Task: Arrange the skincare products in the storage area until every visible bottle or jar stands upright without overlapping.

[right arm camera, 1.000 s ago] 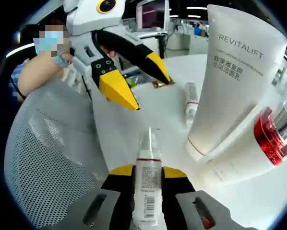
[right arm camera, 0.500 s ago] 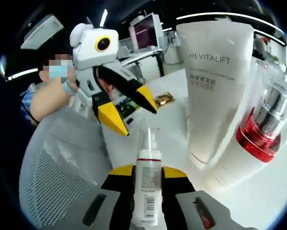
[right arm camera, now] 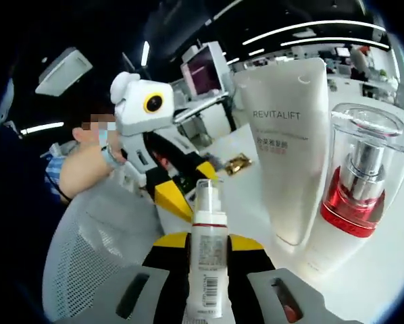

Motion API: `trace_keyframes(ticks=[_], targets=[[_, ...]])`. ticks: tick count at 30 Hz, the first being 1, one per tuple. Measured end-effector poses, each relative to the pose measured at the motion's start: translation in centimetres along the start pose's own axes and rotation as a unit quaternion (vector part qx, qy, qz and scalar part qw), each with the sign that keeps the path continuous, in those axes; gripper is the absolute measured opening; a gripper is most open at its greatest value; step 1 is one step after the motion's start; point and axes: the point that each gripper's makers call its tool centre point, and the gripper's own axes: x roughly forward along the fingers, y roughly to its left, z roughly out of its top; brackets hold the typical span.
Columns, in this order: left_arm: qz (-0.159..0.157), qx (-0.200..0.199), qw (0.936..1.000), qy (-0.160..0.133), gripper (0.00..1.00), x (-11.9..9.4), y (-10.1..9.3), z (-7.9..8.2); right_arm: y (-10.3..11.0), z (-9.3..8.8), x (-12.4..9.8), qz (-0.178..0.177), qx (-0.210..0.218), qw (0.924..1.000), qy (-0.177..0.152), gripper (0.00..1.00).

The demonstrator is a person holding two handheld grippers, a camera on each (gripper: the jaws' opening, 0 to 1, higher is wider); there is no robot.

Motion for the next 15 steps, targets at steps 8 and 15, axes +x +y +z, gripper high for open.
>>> trace_keyframes(ticks=[8, 15], targets=[[-0.027, 0.035, 0.999, -0.01, 0.08, 0.0, -1.5, 1.0, -1.1, 0.0, -0.3, -0.024, -0.015, 0.9995, -0.012, 0.14], [-0.041, 0.029, 0.9973, -0.054, 0.1, 0.2, -2.2, 2.7, -1.5, 0.3, 0.0, -0.019, -0.001, 0.9996, -0.021, 0.14]])
